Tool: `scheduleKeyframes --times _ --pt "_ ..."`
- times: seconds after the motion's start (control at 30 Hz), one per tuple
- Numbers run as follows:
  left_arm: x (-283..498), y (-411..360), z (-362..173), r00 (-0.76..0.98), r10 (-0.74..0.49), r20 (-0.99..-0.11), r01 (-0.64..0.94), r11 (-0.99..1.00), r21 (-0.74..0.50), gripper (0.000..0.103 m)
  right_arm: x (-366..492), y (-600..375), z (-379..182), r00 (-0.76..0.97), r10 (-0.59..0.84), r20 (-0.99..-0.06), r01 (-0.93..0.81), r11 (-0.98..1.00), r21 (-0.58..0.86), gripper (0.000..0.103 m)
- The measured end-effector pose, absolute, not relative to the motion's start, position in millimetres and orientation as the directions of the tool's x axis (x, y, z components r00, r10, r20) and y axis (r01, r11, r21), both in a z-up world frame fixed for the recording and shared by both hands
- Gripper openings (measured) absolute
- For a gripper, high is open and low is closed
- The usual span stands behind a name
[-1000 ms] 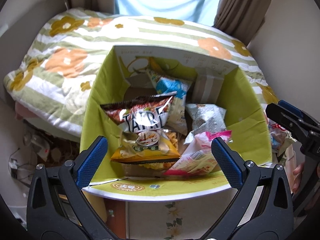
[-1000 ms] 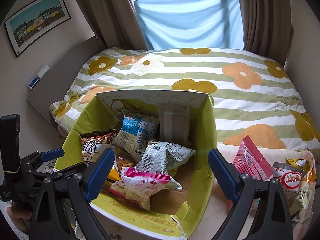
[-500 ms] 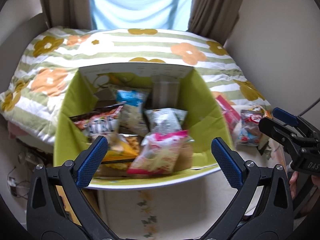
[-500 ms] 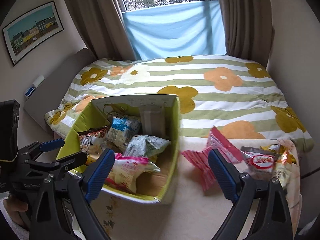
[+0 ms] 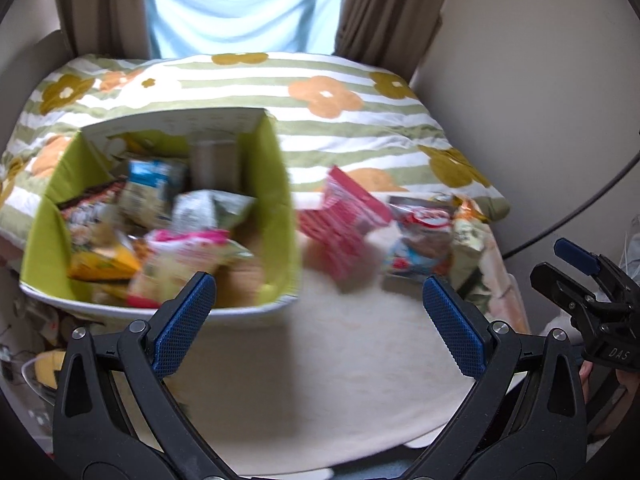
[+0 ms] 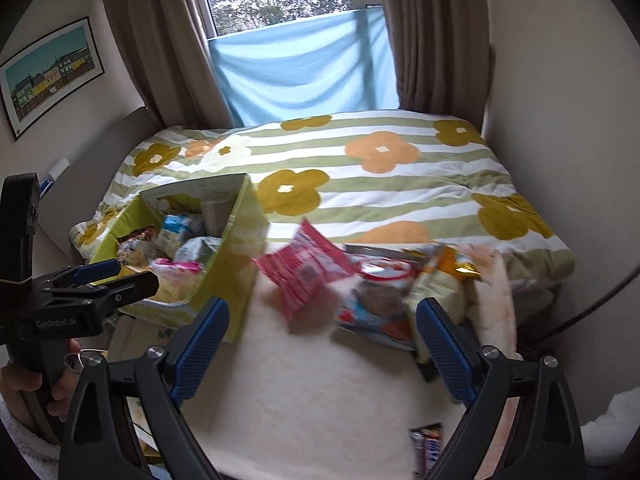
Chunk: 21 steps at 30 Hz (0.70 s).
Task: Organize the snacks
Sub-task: 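Withdraw both open tools from the box toward the remaining snacks, then grasp the Oishi shrimp flakes bag with the left tool while the right tool grasps the green-orange chips bag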
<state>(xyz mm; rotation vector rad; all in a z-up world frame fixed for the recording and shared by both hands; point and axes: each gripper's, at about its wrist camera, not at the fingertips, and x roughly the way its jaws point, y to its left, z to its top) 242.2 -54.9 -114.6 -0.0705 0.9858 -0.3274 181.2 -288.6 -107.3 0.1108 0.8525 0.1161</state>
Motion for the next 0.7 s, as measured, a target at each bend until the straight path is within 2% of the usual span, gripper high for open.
scheduleKeyframes --times 0.17,0.37,0.7 --pt "230 -102 -124 0.493 -0.314 -0.811 0.243 0.945 -0.217 0.103 170 -329 -115 0.65 0.128 -0.749 -0.069 0.992 0.109 0.093" --pt "231 -146 -146 0.469 -0.321 -0.823 0.253 0.941 -0.223 0.103 173 -367 -136 0.633 0.177 -0.754 -0.125 0.984 0.126 0.093" --pt "276 -189 -189 0.393 -0.343 -0.853 0.298 0.925 -0.234 0.103 199 -391 -179 0.59 0.229 -0.774 -0.233 0.967 0.108 0.093"
